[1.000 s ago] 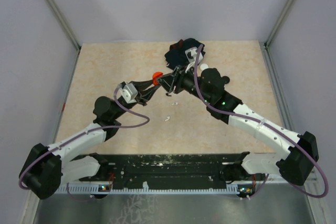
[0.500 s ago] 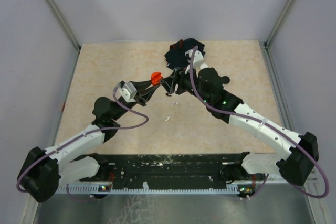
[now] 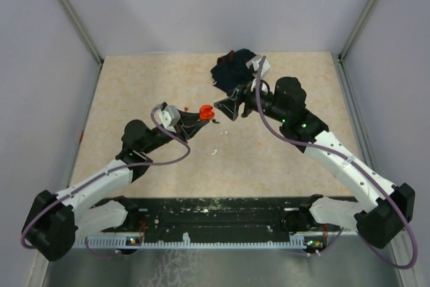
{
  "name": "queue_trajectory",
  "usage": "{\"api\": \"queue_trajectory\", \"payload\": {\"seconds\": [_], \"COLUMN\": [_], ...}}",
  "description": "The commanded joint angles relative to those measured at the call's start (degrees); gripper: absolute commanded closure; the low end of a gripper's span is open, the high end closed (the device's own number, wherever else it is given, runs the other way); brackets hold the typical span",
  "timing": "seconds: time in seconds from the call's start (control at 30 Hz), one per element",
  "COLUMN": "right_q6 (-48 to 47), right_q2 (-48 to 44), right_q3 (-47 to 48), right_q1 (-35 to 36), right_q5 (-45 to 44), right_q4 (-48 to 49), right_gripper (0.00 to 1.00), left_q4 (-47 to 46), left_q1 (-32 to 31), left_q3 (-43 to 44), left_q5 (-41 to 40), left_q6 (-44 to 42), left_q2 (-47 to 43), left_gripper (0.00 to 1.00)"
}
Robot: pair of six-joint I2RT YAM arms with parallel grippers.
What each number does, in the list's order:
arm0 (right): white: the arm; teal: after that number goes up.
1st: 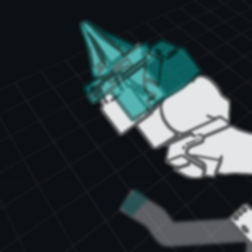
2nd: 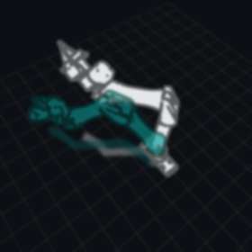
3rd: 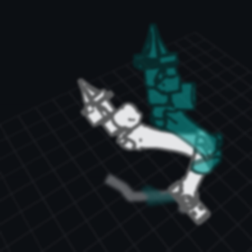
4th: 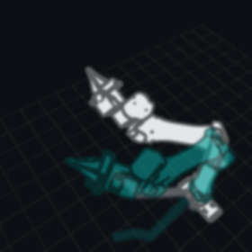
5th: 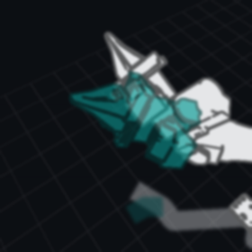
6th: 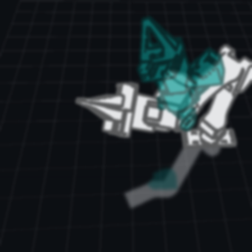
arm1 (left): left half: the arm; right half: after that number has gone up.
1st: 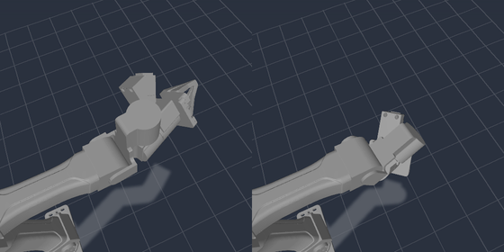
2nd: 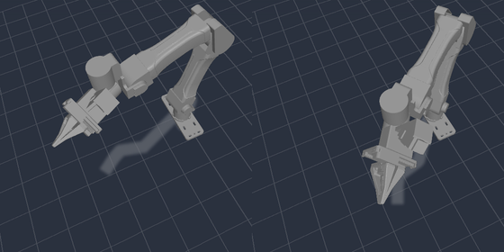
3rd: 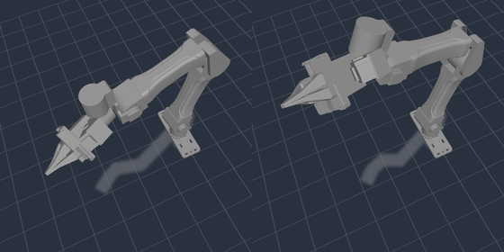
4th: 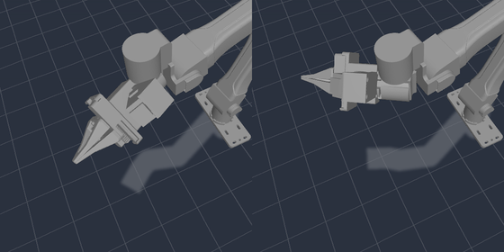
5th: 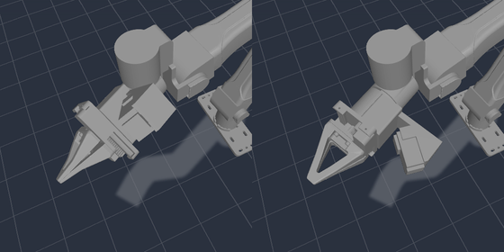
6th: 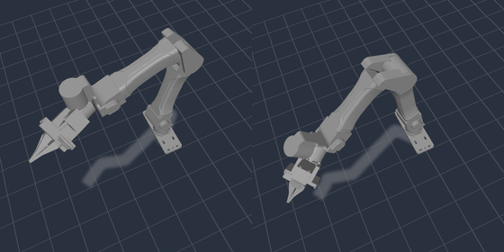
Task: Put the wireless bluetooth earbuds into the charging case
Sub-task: Adjust the charging case.
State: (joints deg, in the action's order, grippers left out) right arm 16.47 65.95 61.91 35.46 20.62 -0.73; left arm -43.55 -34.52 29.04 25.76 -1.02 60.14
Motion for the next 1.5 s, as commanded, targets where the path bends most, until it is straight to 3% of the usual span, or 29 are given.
{"api": "queue_trajectory", "payload": {"seconds": [0.0, 0.1, 0.17, 0.3, 0.53, 0.83, 1.47], "right_q6": [-8.2, -9.9, -8.6, -12.8, -19.5, -18.0, -15.8], "right_q2": [-5.1, -9.2, -11.8, -12.4, -11.1, -7.3, -2.5], "right_q3": [-1.5, -8.2, -12.9, -14.2, -15.8, -18.1, -17.5], "right_q1": [0.1, 0.0, 0.0, 0.0, 0.0, 0.1, 2.7], "right_q5": [5.0, 5.2, 4.7, 10.2, 21.4, 29.3, 31.6], "right_q4": [2.5, 9.0, 13.5, 11.8, 13.1, 23.4, 32.1], "right_gripper": [0.33, 0.33, 0.24, 0.21, 0.25, 0.38, 0.56], "left_q4": [1.6, 1.5, 1.2, -2.4, -5.1, -11.3, -17.0], "left_q1": [1.4, 2.3, 3.0, 4.8, 6.2, 6.1, 4.9], "left_q3": [2.3, 2.8, 3.0, 2.5, 3.1, 3.0, 2.8], "left_q5": [7.5, 12.0, 13.9, 18.3, 25.0, 28.7, 30.9], "left_q6": [2.3, 3.6, 4.8, 8.3, 11.1, 15.3, 18.8], "left_q2": [-1.8, -1.8, -1.7, -2.1, -2.4, -1.5, 1.2], "left_gripper": [1.0, 1.0, 1.0, 1.0, 1.0, 1.0, 1.0]}}
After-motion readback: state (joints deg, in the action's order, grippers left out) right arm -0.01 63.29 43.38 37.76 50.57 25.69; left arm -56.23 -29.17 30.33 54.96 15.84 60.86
